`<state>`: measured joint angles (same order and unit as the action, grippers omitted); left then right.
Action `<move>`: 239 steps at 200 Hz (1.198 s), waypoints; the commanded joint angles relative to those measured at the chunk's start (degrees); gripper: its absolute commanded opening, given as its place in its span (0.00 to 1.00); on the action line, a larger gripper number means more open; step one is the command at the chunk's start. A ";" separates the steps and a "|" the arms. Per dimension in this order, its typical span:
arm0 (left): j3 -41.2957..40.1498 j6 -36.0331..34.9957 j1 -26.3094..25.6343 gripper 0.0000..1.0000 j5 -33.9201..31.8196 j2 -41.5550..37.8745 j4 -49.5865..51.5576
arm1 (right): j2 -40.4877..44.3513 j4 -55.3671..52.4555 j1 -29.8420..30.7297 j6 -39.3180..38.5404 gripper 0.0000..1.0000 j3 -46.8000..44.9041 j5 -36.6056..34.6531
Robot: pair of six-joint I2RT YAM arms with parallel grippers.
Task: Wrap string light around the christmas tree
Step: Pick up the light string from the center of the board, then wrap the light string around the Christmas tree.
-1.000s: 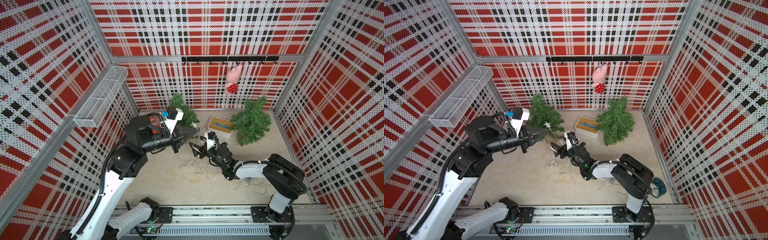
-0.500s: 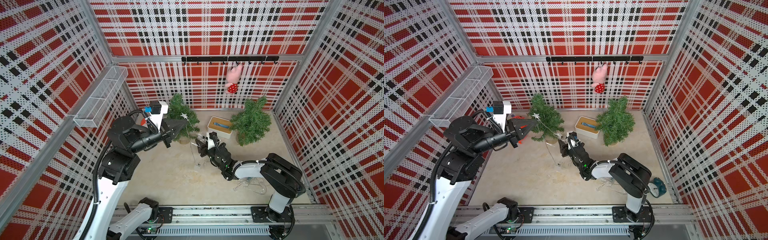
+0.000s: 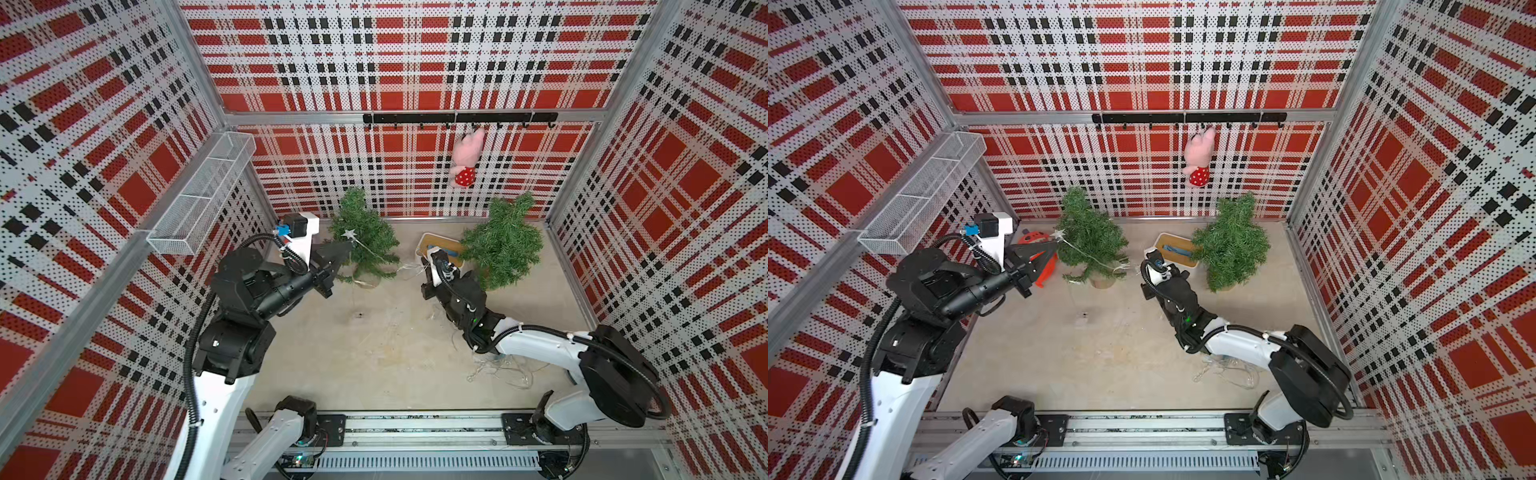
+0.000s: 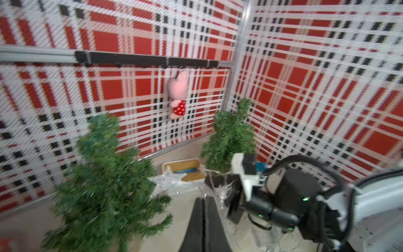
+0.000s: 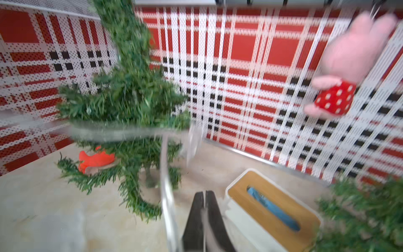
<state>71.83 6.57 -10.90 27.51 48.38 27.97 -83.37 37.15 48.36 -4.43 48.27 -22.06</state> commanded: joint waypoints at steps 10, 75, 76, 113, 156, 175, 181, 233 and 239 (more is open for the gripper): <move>-5.52 1.35 6.46 0.00 -9.88 -1.49 -0.43 | 1.92 -15.63 -0.81 -15.09 0.00 12.03 1.85; -13.35 4.80 13.12 0.00 -16.26 -5.16 -7.00 | -8.57 -24.03 -1.31 -27.74 0.00 39.15 1.99; -13.37 4.87 13.19 0.00 -16.30 -5.11 -7.11 | -8.74 -24.17 -1.33 -27.87 0.00 39.60 2.01; -12.34 5.90 13.92 0.00 -15.16 -2.72 -11.66 | -15.98 -27.11 -2.86 -28.42 0.00 54.32 2.87; -12.83 12.15 16.32 0.00 -7.57 -0.63 -20.76 | -26.40 -32.26 -4.86 -28.45 0.00 72.76 4.96; -13.03 12.94 17.00 0.00 -7.56 0.42 -22.33 | -31.64 -35.50 -6.78 -26.83 0.00 81.84 6.07; -12.88 13.26 17.39 0.00 -7.71 0.87 -22.68 | -33.10 -36.58 -7.59 -25.84 0.00 84.67 6.96; -10.75 21.57 21.18 0.00 -5.74 8.71 -31.68 | -42.36 -32.96 -11.13 -21.55 0.00 97.41 13.01; -10.60 22.49 21.17 0.00 -5.39 10.01 -33.21 | -43.26 -31.63 -11.32 -21.86 0.00 98.09 12.88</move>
<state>59.24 23.77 9.21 19.51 54.89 3.05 -123.39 2.13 37.56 -27.09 143.13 -12.12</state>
